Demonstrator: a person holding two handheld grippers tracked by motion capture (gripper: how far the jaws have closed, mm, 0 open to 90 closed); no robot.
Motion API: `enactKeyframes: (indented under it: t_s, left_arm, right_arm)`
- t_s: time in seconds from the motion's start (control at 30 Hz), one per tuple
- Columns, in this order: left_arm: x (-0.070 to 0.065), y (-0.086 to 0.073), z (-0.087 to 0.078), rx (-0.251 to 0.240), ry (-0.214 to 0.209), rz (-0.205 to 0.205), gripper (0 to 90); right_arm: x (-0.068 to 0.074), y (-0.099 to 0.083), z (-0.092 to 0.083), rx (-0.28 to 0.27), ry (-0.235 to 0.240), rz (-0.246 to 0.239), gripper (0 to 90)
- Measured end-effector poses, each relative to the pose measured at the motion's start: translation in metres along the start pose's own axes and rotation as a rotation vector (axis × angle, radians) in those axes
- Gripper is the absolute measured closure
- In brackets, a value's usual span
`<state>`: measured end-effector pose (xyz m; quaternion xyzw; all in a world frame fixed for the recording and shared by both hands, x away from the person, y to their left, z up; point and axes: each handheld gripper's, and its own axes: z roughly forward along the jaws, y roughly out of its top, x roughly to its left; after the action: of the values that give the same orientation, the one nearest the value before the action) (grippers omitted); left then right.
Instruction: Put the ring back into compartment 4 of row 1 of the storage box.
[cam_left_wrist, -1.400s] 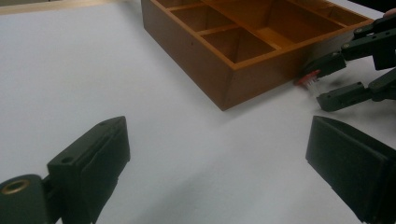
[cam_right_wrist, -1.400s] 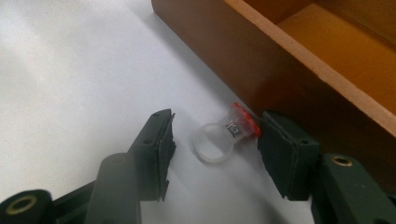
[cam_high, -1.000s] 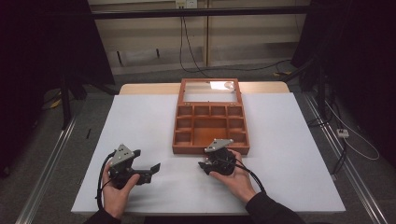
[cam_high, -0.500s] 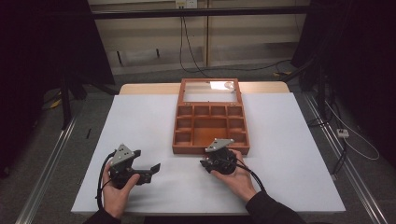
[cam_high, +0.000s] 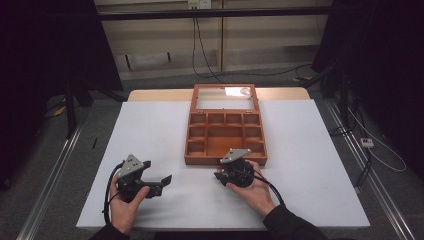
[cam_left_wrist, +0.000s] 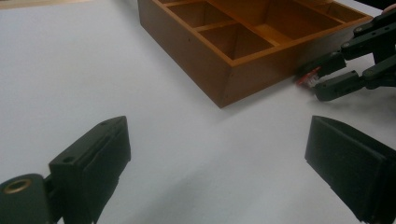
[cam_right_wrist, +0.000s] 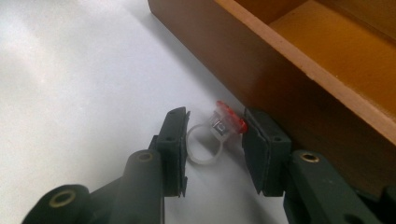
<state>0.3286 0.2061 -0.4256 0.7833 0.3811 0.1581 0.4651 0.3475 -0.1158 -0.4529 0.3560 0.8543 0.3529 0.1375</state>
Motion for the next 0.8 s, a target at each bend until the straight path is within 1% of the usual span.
enactKeyframes:
  t_s: [0.2, 0.43, 0.47, 0.6, 0.8]
  left_arm:
    - [0.0001, 0.0000, -0.0001, 0.000, 0.001, 0.000, 6.8]
    - [0.0001, -0.0001, 0.0001, 0.002, 0.002, 0.000, 6.8]
    - [-0.0002, -0.0002, 0.0003, -0.002, 0.002, -0.006, 6.8]
    - [-0.0001, -0.0004, 0.0003, 0.001, 0.006, -0.012, 6.8]
    - [0.0004, -0.0004, 0.0002, 0.007, 0.009, -0.008, 6.9]
  right_arm:
    - [0.0003, 0.0002, -0.0016, -0.005, 0.009, -0.007, 61.9]
    - [-0.0004, 0.0006, -0.0054, -0.023, 0.019, -0.010, 61.9]
    - [-0.0007, 0.0005, -0.0056, -0.023, 0.020, -0.010, 62.0]
    - [-0.0011, 0.0005, -0.0068, -0.026, 0.028, -0.011, 61.9]
    - [-0.0014, 0.0010, -0.0098, -0.037, 0.032, -0.012, 62.0]
